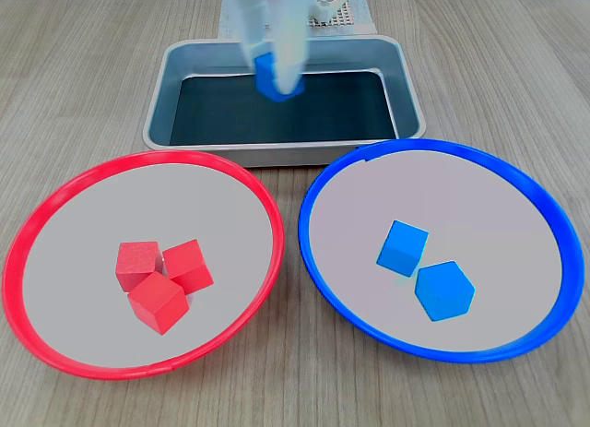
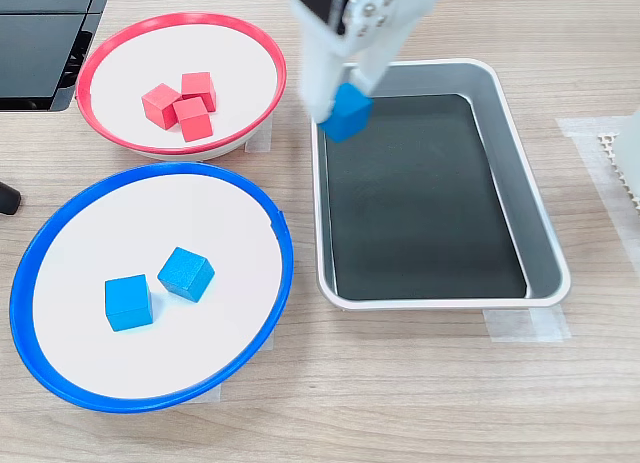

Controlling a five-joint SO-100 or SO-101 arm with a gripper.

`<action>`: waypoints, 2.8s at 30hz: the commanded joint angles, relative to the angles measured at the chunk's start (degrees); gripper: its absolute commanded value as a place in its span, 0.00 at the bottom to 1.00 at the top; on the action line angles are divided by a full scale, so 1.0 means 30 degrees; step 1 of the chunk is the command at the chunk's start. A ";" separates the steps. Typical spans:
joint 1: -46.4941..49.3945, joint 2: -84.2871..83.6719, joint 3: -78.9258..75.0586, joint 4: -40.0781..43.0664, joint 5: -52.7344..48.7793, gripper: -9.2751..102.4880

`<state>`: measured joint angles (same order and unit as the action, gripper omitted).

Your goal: Move six blocks tray to matching dishes

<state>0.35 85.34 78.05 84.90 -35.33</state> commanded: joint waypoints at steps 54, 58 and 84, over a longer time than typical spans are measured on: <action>0.0762 3.5098 3.1670 -0.9111 1.1572 0.08; 0.0908 3.5098 3.1670 -0.9111 1.1719 0.09; 0.0908 3.5098 3.1670 -0.9111 1.1719 0.08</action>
<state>2.64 189.40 173.14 57.48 -0.35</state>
